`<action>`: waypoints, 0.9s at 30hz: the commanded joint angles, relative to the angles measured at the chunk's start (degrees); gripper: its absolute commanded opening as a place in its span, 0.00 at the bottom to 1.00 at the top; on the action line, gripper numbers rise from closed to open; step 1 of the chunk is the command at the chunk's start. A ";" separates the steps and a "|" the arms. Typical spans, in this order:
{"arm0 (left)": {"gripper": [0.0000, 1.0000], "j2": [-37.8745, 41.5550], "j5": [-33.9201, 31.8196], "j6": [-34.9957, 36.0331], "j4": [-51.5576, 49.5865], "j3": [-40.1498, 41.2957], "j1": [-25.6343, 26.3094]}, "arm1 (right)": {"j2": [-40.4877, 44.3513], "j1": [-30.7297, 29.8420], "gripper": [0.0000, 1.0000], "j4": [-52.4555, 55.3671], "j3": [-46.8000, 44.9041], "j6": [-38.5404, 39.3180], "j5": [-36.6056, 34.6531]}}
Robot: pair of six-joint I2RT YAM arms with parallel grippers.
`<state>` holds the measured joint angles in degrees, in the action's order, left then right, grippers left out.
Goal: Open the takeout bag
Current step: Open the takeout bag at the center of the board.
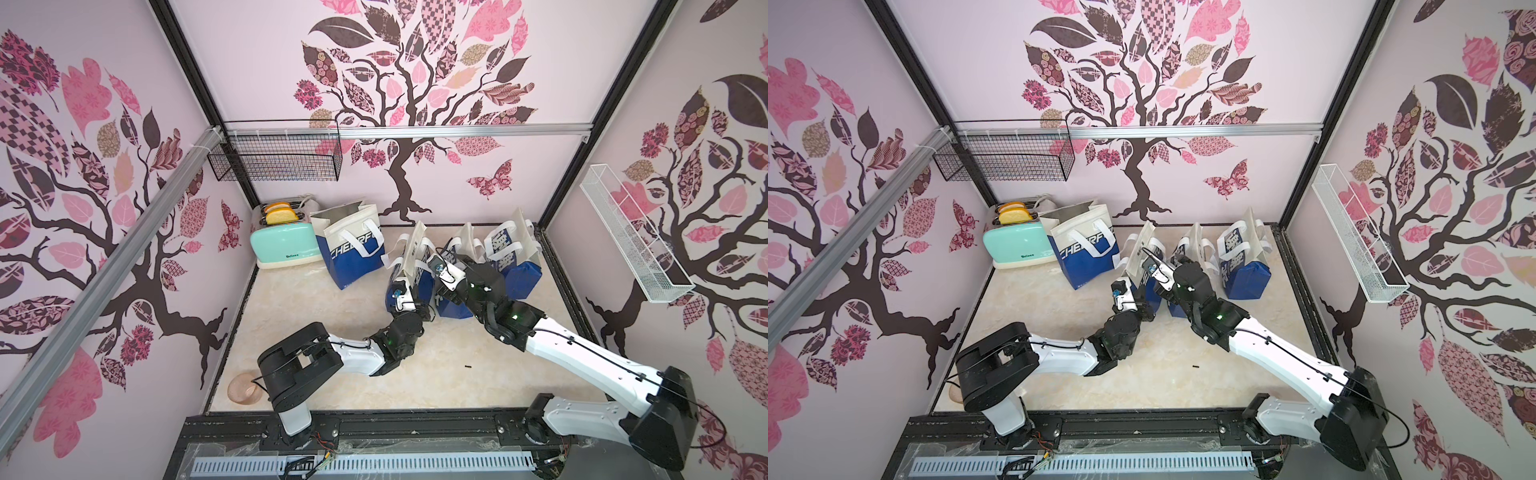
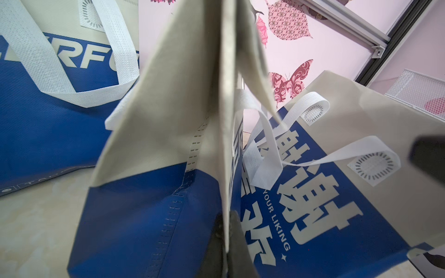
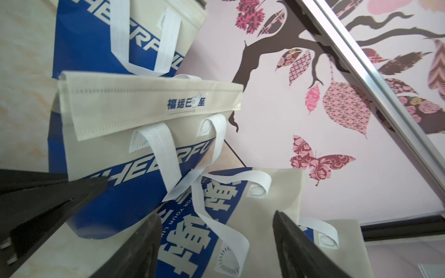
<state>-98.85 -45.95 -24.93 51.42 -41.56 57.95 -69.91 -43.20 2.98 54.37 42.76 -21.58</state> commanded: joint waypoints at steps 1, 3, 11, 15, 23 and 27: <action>0.00 2.71 0.78 1.70 -0.49 0.69 -0.47 | -1.06 0.17 0.78 -7.16 1.10 4.13 5.09; 0.00 3.28 1.33 2.18 -1.43 0.76 -0.56 | -2.73 -0.21 0.79 -9.29 1.19 5.02 5.54; 0.00 5.33 2.47 3.63 -2.44 2.14 -0.65 | -9.99 -1.96 0.80 -15.19 4.83 6.63 7.56; 0.00 6.43 3.02 3.89 -3.38 2.80 -0.78 | -11.66 -2.25 0.79 -16.86 5.92 6.54 8.61; 0.00 8.25 3.76 5.28 -4.48 3.68 -1.35 | -12.33 -3.34 0.76 -18.79 5.62 6.10 9.16; 0.00 9.08 4.77 6.08 -6.14 3.75 -1.35 | -13.28 -3.90 0.70 -18.85 6.17 5.82 10.18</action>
<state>-91.09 -42.44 -20.47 46.19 -38.17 56.80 -82.15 -46.41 -14.24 58.35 49.06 -12.84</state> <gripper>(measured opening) 0.041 0.711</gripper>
